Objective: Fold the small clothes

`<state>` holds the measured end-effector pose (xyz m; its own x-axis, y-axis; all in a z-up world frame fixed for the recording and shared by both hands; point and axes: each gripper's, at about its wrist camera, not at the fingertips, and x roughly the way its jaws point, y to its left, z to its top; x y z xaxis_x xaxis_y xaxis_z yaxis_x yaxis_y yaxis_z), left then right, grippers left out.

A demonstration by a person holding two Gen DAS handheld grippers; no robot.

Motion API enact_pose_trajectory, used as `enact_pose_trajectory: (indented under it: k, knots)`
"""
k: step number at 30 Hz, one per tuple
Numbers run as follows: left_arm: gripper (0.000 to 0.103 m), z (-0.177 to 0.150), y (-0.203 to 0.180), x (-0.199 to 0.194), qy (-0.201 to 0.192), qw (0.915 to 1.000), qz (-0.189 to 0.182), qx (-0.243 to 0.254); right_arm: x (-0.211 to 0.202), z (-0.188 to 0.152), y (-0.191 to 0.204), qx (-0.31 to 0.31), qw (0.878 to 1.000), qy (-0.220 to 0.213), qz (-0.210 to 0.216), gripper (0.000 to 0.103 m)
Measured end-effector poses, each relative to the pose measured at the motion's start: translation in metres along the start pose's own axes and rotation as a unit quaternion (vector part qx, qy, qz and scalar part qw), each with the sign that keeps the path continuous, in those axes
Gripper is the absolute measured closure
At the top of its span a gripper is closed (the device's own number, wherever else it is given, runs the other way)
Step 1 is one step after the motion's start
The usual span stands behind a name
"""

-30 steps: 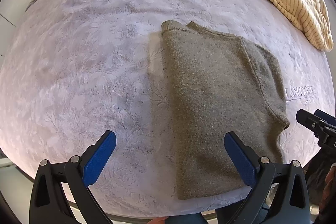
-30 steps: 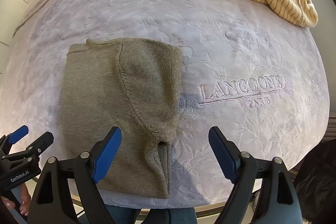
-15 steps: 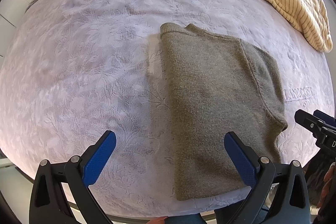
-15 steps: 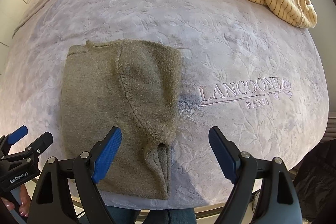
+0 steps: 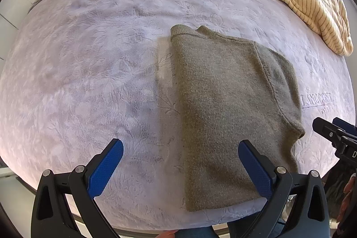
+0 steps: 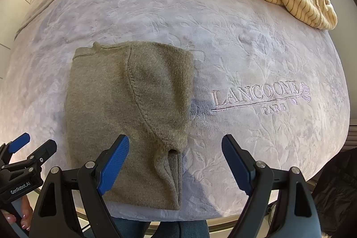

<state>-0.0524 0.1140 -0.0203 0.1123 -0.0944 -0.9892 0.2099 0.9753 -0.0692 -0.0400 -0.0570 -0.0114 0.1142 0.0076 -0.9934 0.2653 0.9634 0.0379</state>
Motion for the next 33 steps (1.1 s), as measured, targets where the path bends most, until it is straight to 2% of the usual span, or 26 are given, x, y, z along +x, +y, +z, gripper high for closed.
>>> enact_pose_trajectory:
  k: [33]
  knots:
    - [0.000, -0.0088, 0.0010, -0.0063, -0.010, 0.9999, 0.007, -0.005, -0.0033, -0.0073, 0.0045, 0.003, 1.000, -0.002, 0.002, 0.016]
